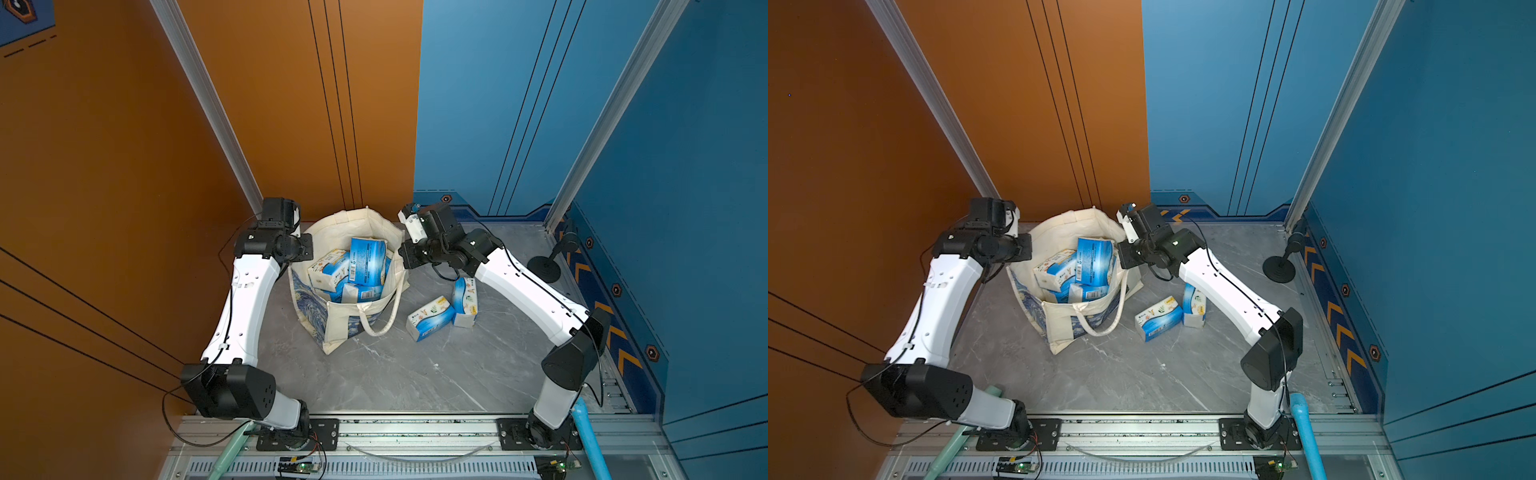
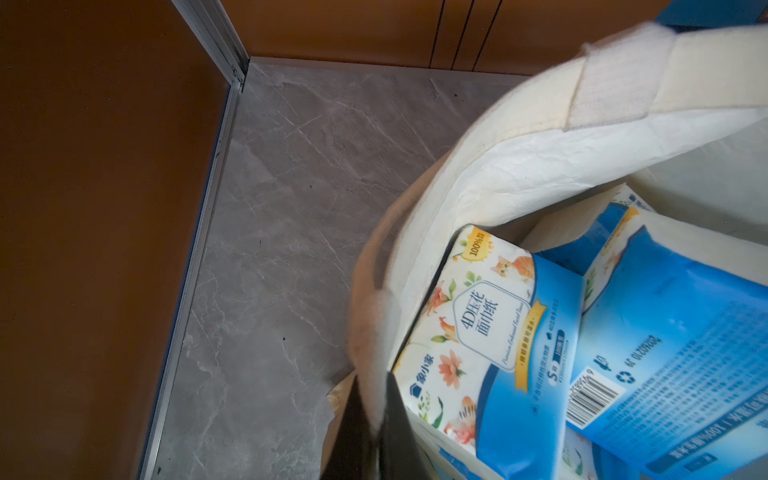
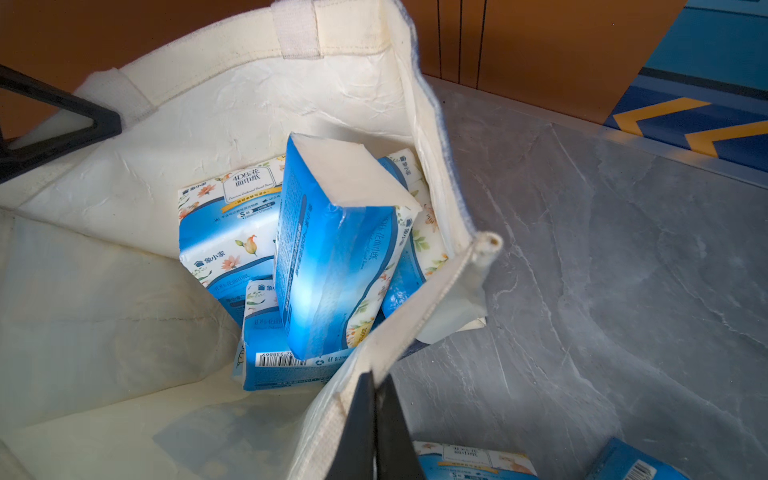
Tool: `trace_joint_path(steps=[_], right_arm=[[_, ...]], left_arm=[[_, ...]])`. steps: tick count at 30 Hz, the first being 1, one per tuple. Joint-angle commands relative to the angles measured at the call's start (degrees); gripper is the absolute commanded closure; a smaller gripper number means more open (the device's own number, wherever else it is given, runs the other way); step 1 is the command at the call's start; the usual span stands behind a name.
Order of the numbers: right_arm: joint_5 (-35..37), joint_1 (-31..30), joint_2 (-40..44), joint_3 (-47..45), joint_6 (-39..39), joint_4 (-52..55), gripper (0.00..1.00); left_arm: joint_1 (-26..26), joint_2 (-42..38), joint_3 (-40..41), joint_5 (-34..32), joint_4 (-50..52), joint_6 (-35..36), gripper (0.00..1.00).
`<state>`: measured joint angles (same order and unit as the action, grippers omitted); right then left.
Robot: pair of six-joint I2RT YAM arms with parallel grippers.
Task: Put tissues into the canvas bag
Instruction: Adjust the canvas bag at the center of the board.
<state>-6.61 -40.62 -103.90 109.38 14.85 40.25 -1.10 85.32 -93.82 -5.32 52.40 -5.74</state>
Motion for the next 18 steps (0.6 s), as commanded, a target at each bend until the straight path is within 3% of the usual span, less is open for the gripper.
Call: trace_joint_path(steps=[1, 8, 18], right_arm=[[3.30, 2.49, -0.70, 2.89, -1.14, -2.06, 1.00], [0.43, 3.38, -0.86, 3.21, -0.86, -1.93, 1.00], [-2.47, 3.09, 0.80, 0.29, -1.14, -1.49, 0.89]], left_arm=[[-1.46, 0.62, 1.44, 0.49, -5.38, -1.24, 1.00], [-2.35, 0.51, 0.27, -0.64, -5.84, -1.51, 1.00], [-1.90, -1.73, 0.39, -0.61, -5.64, -1.64, 0.68]])
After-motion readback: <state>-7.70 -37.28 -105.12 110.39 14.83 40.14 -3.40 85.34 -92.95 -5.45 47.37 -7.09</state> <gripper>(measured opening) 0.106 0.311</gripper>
